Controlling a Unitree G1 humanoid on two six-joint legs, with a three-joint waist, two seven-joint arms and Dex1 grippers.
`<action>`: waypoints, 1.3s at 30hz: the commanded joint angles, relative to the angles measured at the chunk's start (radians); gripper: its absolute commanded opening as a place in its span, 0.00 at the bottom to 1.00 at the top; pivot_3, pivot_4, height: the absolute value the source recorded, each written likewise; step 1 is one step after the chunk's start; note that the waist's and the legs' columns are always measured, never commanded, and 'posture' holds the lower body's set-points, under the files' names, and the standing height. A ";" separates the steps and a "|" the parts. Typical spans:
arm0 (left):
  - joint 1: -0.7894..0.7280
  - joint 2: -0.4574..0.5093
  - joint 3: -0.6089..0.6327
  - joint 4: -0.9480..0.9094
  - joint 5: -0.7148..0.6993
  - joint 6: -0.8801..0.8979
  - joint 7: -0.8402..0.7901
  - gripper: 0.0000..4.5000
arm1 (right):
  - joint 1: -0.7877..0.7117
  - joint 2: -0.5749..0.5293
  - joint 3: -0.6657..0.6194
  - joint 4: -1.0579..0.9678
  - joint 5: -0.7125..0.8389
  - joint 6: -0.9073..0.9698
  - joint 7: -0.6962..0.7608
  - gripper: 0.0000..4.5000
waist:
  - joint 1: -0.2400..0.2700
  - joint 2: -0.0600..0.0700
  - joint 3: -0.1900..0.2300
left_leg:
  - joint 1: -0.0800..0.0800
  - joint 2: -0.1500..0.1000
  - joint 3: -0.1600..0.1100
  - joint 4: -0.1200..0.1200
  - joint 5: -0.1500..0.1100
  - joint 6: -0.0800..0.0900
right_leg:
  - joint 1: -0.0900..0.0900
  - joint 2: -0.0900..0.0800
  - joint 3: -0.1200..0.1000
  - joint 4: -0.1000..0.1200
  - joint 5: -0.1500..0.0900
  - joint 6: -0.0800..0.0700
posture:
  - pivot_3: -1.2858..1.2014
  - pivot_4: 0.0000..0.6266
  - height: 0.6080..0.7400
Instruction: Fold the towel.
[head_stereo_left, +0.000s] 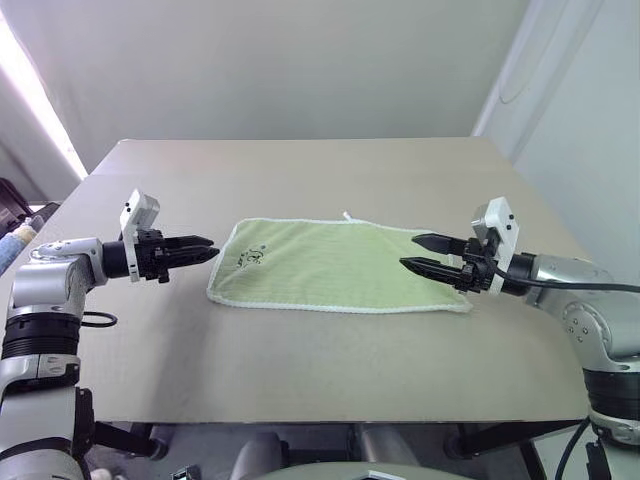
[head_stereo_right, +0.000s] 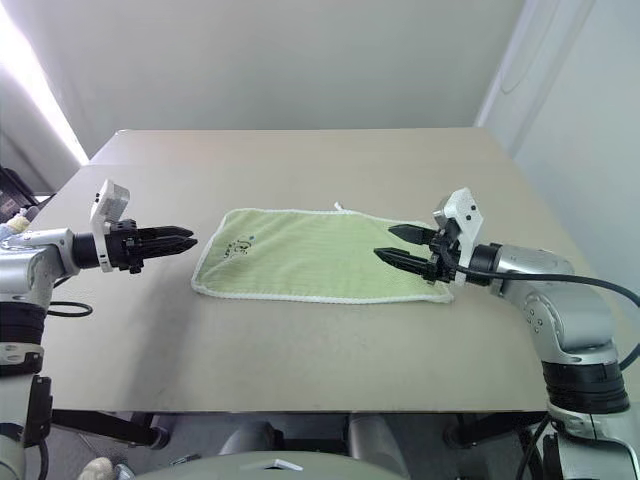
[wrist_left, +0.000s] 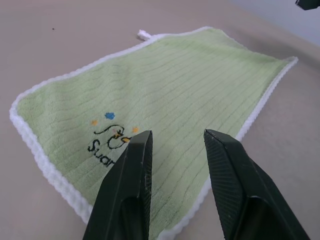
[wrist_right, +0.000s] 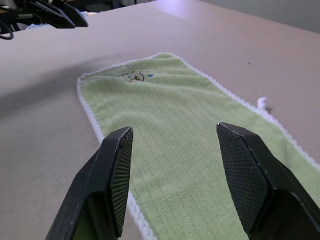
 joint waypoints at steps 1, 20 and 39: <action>-0.011 0.011 0.029 -0.033 -0.030 0.003 0.019 0.38 | -0.033 -0.004 -0.011 0.005 -0.001 -0.027 -0.003 0.62 | 0.001 0.000 0.000 | 0.000 0.000 0.000 0.000 0.000 0.000 | 0.000 0.000 0.000 0.000 0.000 0.000 | 0.52 0.00 0.79; -0.040 0.023 -0.106 0.040 0.056 -0.123 -0.045 0.38 | 0.097 -0.088 -0.061 -0.036 -0.006 0.043 -0.080 0.62 | 0.001 0.000 0.000 | -0.001 0.000 0.000 0.000 0.000 0.000 | 0.000 0.000 0.000 -0.001 0.000 0.000 | 0.52 0.00 0.79; -0.072 0.099 -0.168 0.185 0.165 -0.284 -0.155 0.38 | 0.214 -0.252 0.038 -0.061 -0.146 -0.027 0.028 0.62 | 0.000 0.000 0.000 | -0.002 0.000 0.001 0.000 0.000 0.000 | -0.002 0.000 0.000 -0.002 0.000 0.000 | 0.52 0.00 0.79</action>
